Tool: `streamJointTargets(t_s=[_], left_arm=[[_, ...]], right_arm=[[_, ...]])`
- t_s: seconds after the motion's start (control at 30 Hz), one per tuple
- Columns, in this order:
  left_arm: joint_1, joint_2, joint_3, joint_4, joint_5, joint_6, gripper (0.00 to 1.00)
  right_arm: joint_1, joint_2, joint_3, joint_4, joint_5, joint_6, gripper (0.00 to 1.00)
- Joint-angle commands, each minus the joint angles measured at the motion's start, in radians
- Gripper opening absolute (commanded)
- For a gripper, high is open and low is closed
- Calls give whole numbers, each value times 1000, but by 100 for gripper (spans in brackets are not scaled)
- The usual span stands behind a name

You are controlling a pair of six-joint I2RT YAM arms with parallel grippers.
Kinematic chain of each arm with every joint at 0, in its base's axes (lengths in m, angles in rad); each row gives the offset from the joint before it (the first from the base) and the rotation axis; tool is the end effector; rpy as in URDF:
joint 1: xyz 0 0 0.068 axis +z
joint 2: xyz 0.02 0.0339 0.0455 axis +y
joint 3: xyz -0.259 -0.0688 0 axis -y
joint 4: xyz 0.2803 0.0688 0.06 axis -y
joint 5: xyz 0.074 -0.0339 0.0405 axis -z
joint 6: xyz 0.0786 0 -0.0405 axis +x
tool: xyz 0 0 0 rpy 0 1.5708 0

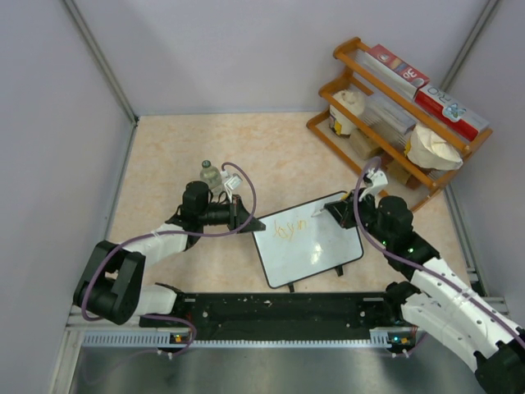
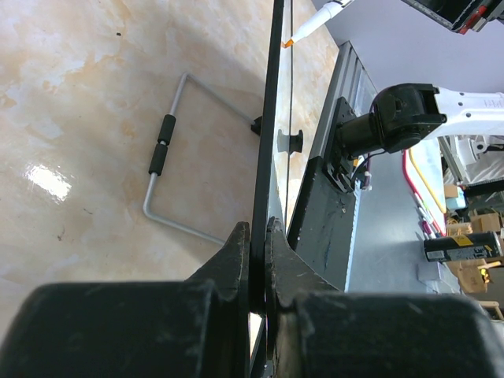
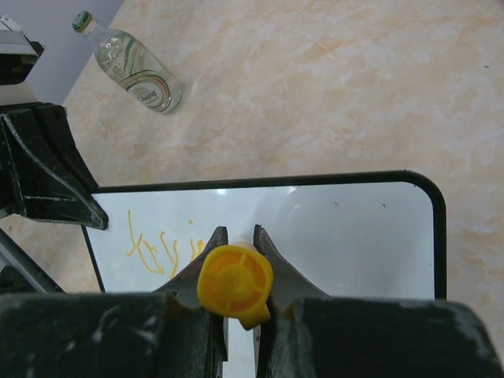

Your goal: Write a sentence on the whiteboard

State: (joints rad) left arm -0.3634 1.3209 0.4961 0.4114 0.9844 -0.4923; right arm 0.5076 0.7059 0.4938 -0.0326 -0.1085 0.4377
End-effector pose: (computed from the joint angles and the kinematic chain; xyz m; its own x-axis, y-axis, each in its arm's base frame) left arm 0.2551 -0.1671 0.1521 -0.7609 0.0095 -0.6489 0.6242 0.2844 -0.7277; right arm 0.2206 0.1324 0.2443 -0.4355 0.2399 -0.8676 -0.4311 0.7905 0.4350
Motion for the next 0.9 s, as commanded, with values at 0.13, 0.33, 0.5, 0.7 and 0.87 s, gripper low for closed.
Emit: streamJointTargets(t_s=[0.13,0.33,0.5,0.7,0.87], left_arm=[[3,35,-27,-59,-130,135,0],[3,35,-28,-59,-131,135,0],[3,35,-28,-59,-132,133,0],[3,34,-30,-57,-132,133,0],[3,37,-28,-57,-130,133,0]], right_arm=[[-9,-22,-20,36,56,-10,0],[-11,-45,-20,-30,104,-11,0],[-9,-59,-20,-50,139,-11,0],[-9,-80,-5,-50,129,-8,0],[-11,-102,14,-18,89,7,0]])
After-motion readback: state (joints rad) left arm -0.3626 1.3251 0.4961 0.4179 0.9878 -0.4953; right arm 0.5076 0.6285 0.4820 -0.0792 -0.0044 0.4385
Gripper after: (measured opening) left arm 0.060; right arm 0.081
